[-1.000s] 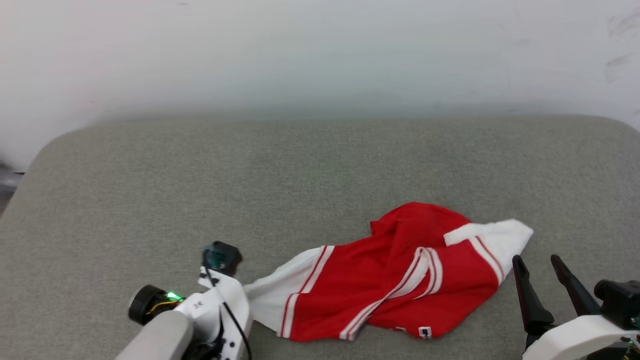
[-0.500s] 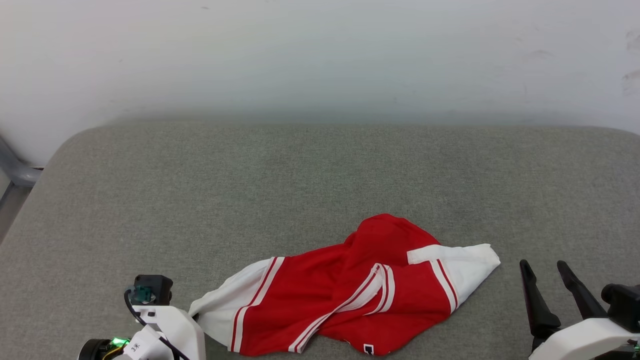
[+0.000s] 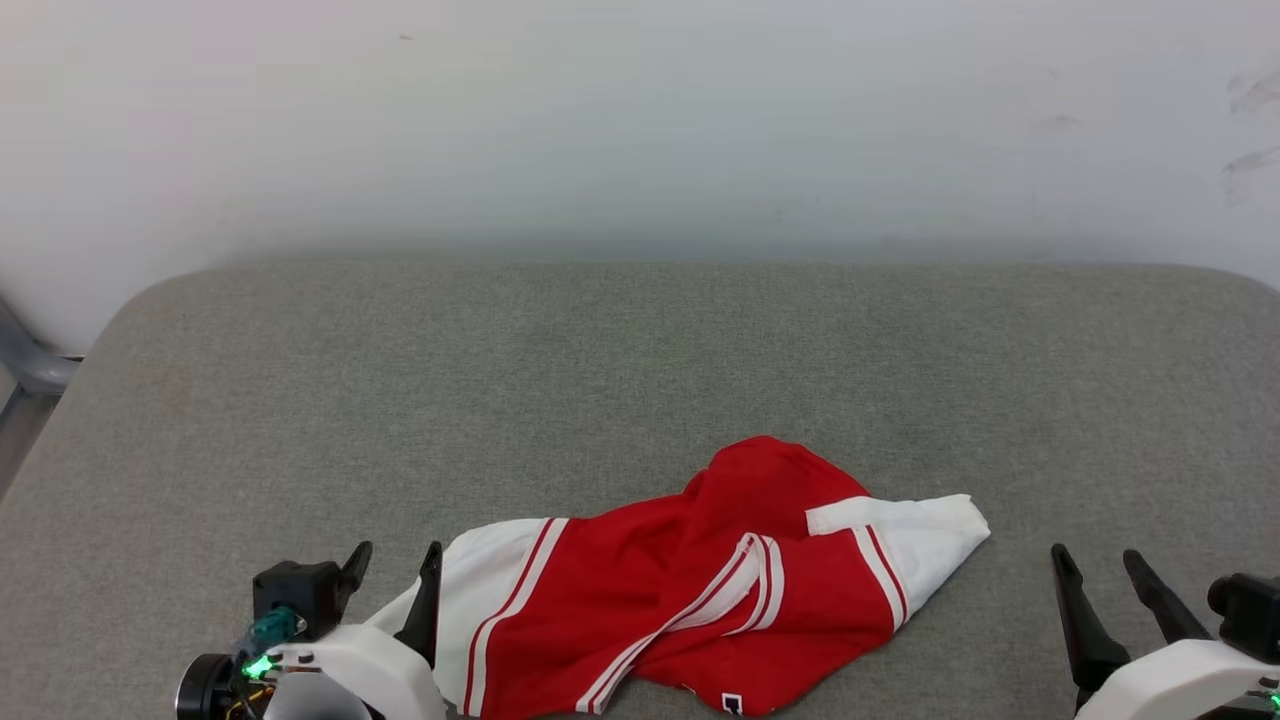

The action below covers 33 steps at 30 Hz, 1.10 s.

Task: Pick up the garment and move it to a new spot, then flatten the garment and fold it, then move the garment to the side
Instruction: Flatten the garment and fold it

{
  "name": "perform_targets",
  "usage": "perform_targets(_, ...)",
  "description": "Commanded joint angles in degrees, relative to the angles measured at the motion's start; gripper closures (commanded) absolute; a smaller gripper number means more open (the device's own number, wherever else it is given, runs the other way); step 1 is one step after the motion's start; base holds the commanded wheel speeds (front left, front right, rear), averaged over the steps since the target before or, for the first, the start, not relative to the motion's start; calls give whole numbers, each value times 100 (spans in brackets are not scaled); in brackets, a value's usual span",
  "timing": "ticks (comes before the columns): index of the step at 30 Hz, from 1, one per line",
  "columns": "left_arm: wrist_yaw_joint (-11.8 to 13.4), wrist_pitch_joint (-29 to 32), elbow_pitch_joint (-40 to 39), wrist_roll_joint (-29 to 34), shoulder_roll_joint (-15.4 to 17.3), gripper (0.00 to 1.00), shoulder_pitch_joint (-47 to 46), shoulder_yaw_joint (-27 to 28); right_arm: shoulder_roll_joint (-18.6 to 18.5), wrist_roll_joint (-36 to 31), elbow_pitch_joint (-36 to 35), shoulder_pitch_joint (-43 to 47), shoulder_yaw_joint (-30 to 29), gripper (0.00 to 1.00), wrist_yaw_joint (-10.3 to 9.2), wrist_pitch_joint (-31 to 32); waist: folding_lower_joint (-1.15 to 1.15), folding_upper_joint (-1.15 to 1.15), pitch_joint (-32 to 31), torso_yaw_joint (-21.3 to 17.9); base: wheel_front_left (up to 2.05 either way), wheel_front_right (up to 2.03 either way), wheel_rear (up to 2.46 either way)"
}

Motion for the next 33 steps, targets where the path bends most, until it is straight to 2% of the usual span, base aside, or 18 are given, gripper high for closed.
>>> perform_targets(1,27,-120,-56,44,-20,0,90,0,8,12,53,-35,-32,0,-2,39,0,0,-16,-2,0,0,0)
perform_targets(5,131,-540,-310,135,-80,0,205,57,-49,71,393,-75,-197,0,-2,330,0,0,-50,8,0,0,0)
perform_targets(9,216,-685,-535,222,-73,0,262,57,-167,207,875,-201,-296,0,-2,616,0,0,-24,96,0,0,0)
perform_targets(15,274,-794,-869,317,-99,0,156,57,-574,540,1702,-892,-146,0,-2,1098,0,0,153,263,0,0,0)
perform_targets(16,279,-805,-937,319,-118,0,117,50,-666,600,1824,-1071,-90,0,-2,1205,0,0,225,299,0,0,0)
perform_targets(17,282,-842,-1036,362,-167,0,23,10,-962,703,2225,-1599,158,0,-2,1631,0,0,391,418,0,0,0)
perform_targets(20,255,-868,-1068,377,-228,0,-59,-26,-1265,767,2577,-2117,473,0,-2,2071,0,0,537,527,0,0,0)
perform_targets(27,202,-936,-1011,401,-369,0,-268,-50,-1615,936,3304,-2983,1224,0,-2,2848,0,0,870,740,0,0,0)
perform_targets(33,117,-981,-876,386,-483,0,-411,-65,-1751,1132,4022,-3088,1768,0,-3,3662,0,0,1109,894,0,0,0)
